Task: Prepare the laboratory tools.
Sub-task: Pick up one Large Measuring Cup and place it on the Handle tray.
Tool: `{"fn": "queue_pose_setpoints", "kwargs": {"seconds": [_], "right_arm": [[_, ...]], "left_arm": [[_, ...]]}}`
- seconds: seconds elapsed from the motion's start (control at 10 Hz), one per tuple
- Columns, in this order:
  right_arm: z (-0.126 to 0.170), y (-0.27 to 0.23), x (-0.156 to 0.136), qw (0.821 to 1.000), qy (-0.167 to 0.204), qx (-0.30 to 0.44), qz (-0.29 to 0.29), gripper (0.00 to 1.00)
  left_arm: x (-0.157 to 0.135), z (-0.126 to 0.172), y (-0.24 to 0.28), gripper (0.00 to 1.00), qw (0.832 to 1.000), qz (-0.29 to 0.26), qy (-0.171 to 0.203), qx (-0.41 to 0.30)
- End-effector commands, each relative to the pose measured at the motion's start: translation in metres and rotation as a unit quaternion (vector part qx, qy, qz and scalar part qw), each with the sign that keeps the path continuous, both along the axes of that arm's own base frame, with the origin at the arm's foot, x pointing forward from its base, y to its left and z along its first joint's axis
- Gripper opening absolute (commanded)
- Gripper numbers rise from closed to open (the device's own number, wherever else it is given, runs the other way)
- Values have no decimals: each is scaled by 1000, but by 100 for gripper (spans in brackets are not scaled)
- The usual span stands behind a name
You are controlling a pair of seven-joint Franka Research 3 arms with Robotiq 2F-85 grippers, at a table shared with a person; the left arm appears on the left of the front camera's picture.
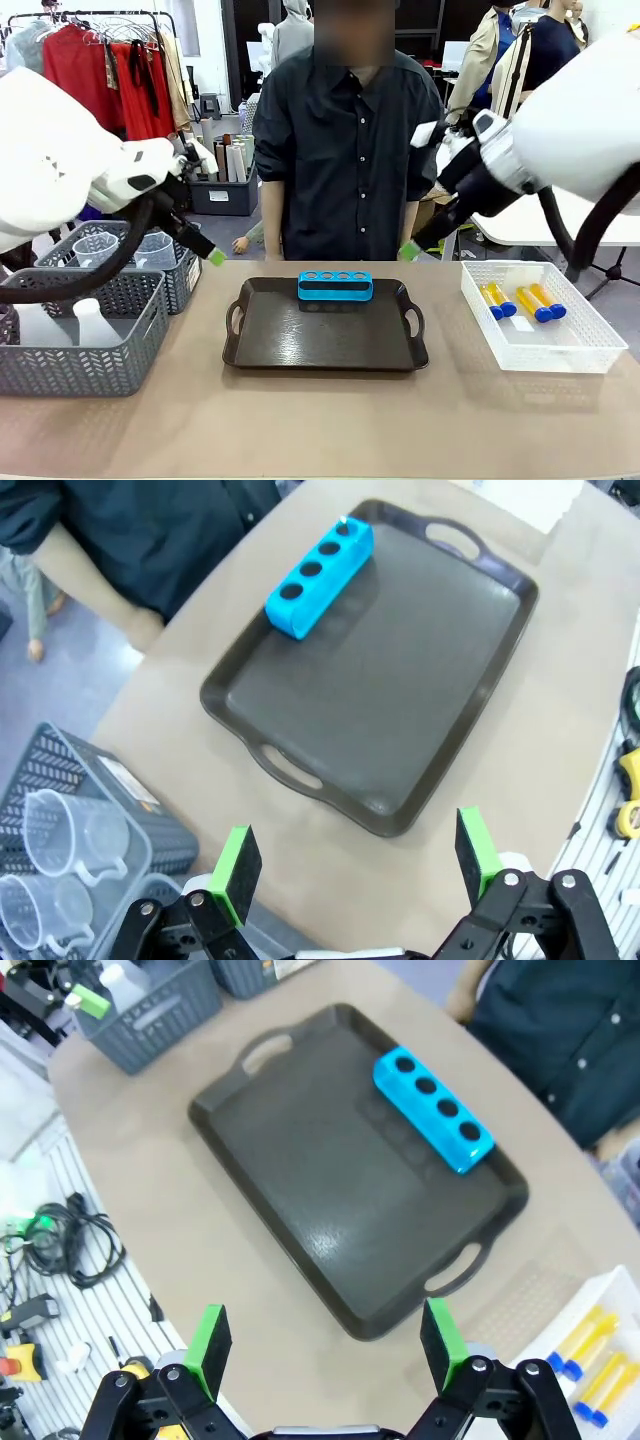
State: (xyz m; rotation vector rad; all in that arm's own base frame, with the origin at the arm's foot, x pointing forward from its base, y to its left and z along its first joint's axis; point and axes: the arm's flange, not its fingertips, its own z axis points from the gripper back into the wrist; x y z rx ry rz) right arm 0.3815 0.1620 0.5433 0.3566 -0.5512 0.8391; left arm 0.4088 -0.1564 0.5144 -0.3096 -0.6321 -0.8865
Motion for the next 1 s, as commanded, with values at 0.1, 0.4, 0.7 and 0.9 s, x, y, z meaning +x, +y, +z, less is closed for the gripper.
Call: {"fn": "queue_pose_setpoints", "kwargs": {"seconds": [0.1,0.4,0.7,0.9], "right_arm": [[18,-18,9,999,-14,36,27,100],[36,-35,17,997,-32,60,26,100],[47,-47,25,996,-52,70,7,100],[48,-50,30,994,-72,77,-7,100]], "left_arm": [[19,18,10,100,999,-16,-14,-38],[41,46,11,100,999,-4,-28,-38],[53,61,10,100,999,-2,-34,-39],[56,59,9,100,999,0,-35,-40]]}}
